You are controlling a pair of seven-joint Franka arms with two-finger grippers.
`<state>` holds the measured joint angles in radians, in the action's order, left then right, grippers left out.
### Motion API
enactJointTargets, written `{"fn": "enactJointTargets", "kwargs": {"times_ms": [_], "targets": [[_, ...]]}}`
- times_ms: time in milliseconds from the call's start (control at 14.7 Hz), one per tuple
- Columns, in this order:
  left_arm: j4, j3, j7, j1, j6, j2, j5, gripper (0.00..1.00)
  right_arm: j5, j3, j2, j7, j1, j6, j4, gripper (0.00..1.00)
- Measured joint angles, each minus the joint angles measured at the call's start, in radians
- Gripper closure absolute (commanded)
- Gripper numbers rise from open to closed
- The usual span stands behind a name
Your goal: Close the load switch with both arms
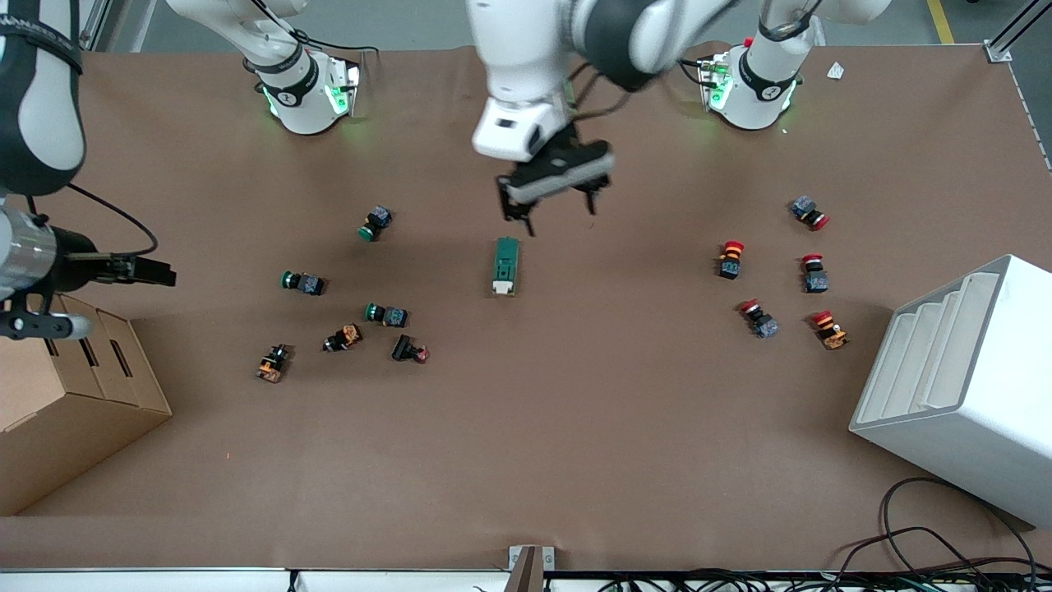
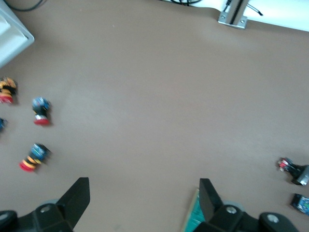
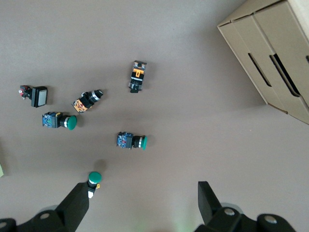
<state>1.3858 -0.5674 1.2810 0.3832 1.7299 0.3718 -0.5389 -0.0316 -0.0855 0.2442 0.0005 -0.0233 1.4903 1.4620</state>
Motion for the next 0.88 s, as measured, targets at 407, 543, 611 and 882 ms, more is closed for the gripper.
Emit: {"fn": "enactJointTargets", "kwargs": {"times_ms": [407, 543, 611, 882], "targets": [[-0.003, 0.016, -0.406, -0.305, 0.004, -0.072, 0.189, 0.0, 0.01, 0.0, -0.01, -0.012, 0.012, -0.027, -0.035, 0.0], [-0.003, 0.088, -0.53, -0.332, 0.001, -0.104, 0.25, 0.0, 0.014, 0.0, -0.01, -0.012, 0.014, -0.032, -0.048, 0.0], [0.001, 0.133, -0.594, -0.332, -0.005, -0.123, 0.275, 0.0, 0.016, 0.0, -0.01, -0.012, 0.015, -0.048, -0.06, 0.0], [0.037, 0.296, -0.855, -0.33, -0.07, -0.217, 0.399, 0.0, 0.017, 0.0, -0.01, -0.013, 0.028, -0.082, -0.094, 0.0]]}}
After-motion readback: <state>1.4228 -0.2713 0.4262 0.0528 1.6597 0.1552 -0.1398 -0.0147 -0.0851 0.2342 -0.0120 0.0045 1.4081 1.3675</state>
